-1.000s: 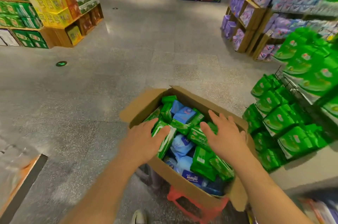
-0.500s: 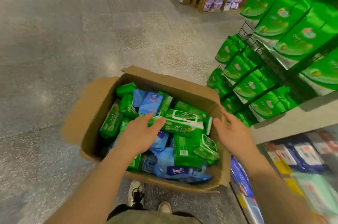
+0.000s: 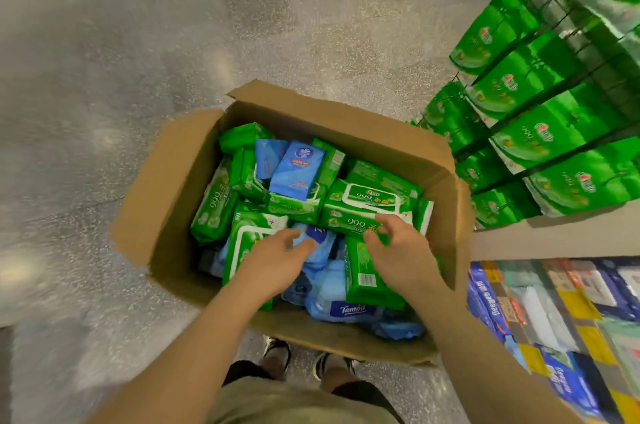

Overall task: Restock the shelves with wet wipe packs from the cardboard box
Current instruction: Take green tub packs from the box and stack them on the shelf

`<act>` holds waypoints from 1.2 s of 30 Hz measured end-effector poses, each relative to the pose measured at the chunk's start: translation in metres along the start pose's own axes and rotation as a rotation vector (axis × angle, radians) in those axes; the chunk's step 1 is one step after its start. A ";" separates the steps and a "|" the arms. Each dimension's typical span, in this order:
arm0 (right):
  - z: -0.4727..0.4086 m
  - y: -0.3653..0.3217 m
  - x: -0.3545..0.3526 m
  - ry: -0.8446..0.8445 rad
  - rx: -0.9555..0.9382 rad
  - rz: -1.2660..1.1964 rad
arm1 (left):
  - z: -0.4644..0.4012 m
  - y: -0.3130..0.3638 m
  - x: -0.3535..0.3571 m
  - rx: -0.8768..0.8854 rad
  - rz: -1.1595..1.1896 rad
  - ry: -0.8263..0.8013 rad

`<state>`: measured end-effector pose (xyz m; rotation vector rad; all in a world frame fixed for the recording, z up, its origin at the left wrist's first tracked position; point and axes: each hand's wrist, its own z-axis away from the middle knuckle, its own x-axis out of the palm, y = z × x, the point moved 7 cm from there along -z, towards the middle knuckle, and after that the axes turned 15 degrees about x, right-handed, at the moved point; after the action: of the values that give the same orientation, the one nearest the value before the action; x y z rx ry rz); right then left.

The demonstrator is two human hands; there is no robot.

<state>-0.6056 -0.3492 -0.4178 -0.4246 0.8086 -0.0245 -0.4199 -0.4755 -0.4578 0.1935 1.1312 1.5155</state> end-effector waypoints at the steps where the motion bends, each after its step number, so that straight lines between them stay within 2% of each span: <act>1: -0.003 -0.009 0.010 -0.029 -0.018 -0.008 | 0.000 -0.008 -0.004 -0.027 0.017 0.024; 5: -0.015 -0.050 0.050 -0.129 -0.076 -0.013 | 0.003 -0.035 -0.043 -0.141 0.118 0.235; 9: -0.020 -0.089 0.080 -0.176 -0.140 0.040 | -0.003 -0.060 -0.086 -0.267 0.337 0.515; 12: -0.023 -0.108 0.097 -0.206 -0.139 0.054 | -0.029 -0.070 -0.106 -0.268 0.413 0.606; 19: -0.027 -0.102 0.108 -0.198 -0.066 0.062 | -0.102 -0.079 -0.102 -0.199 0.453 0.511; 27: -0.032 -0.100 0.101 -0.163 -0.036 0.052 | -0.107 -0.092 -0.105 -0.135 0.465 0.503; 29: -0.035 -0.115 0.097 -0.135 -0.091 0.054 | -0.093 -0.091 -0.112 -0.135 0.456 0.537; 32: -0.046 -0.153 0.087 -0.001 -0.238 0.050 | -0.063 -0.087 -0.128 -0.126 0.410 0.615; 36: -0.065 -0.212 0.090 0.120 -0.484 0.113 | -0.022 -0.086 -0.134 -0.129 0.587 0.690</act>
<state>-0.5596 -0.5832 -0.4406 -0.8390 0.9563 0.2573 -0.3350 -0.6117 -0.4700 -0.1156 1.5925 2.2711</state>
